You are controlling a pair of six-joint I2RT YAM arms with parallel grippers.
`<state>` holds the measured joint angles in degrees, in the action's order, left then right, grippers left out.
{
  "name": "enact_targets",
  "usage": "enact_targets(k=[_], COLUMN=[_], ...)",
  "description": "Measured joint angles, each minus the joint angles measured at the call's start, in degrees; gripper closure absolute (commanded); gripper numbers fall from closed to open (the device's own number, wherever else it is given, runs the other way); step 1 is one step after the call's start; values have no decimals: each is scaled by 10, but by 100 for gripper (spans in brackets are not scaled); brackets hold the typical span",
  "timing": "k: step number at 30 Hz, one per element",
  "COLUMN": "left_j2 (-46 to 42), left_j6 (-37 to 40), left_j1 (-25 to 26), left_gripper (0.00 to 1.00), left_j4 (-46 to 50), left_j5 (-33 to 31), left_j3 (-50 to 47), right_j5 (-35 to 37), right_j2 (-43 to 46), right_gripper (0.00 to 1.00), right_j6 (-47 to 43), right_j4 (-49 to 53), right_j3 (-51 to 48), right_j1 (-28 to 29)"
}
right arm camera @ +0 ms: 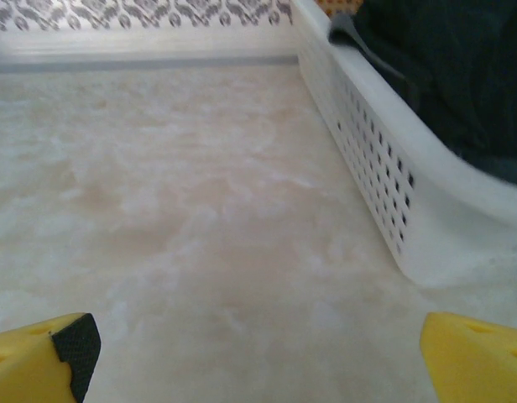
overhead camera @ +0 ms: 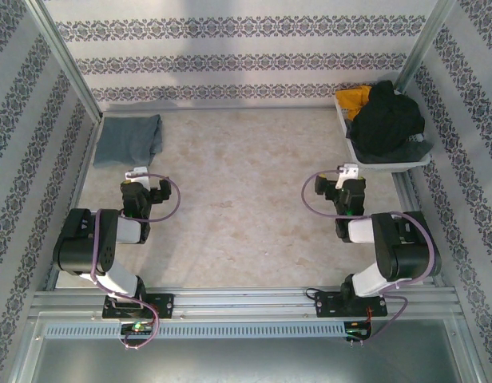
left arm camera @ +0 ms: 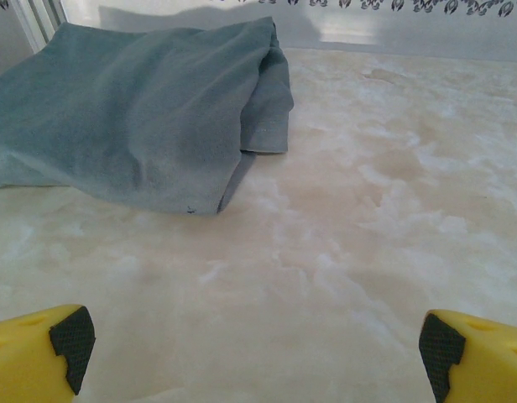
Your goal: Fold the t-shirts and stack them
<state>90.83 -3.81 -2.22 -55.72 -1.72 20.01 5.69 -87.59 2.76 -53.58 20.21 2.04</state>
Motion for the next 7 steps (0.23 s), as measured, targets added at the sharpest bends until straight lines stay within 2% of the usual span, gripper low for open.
enact_targets(k=[7], left_j2=[0], left_j6=[0], left_j1=[0], left_gripper=[0], left_j4=[0], left_j5=[0], left_j3=[0], right_j5=[-17], right_j2=[0], right_gripper=[2], right_j6=[-11], right_j4=[1], right_j3=[0], right_j1=[-1])
